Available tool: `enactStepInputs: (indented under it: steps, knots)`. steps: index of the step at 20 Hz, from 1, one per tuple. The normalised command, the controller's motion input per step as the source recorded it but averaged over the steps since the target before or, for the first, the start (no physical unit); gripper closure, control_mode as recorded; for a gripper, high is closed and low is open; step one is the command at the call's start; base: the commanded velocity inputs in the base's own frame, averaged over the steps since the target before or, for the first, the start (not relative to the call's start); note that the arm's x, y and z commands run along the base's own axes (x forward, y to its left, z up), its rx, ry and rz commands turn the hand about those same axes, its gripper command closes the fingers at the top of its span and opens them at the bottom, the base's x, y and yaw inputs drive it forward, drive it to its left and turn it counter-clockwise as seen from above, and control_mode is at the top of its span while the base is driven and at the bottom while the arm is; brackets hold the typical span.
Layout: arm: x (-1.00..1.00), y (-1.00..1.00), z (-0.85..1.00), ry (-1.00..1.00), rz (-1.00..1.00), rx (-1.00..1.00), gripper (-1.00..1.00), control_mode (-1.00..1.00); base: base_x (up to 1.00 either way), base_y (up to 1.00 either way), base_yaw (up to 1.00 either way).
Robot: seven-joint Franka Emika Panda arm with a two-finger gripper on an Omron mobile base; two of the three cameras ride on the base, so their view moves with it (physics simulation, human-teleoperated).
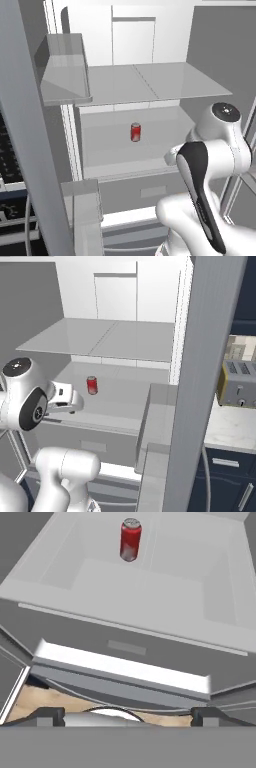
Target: Open the fridge, grab two sodas, and place both sodas inside the bowl with ice on the dining counter.
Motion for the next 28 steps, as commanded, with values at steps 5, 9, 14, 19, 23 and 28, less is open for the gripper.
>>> enactStepInputs:
  steps: [5,9,14,19,23,28]
  knots:
    - [0.4,0.09,-0.32,-0.33,0.1,0.14,-1.0,-1.0,0.0,0.0,0.0]
    - [0.29,0.13,-0.41,-0.4,0.06,0.13,-1.0,-1.0,0.0,0.0,0.0]
    - [0.32,0.16,-0.66,-0.27,0.08,0.04,-1.0,-1.0,0.0,0.0,0.0]
    - [0.45,0.1,-0.66,-0.11,0.08,0.0,-1.0,-1.0,0.0,0.0,0.0]
    - [0.55,0.07,-0.63,-0.05,0.08,0.0,-1.0,-1.0,0.0,0.0,0.0]
    - [0.65,0.0,-0.14,-0.06,0.05,0.08,-1.0,-1.0,0.0,0.0,0.0]
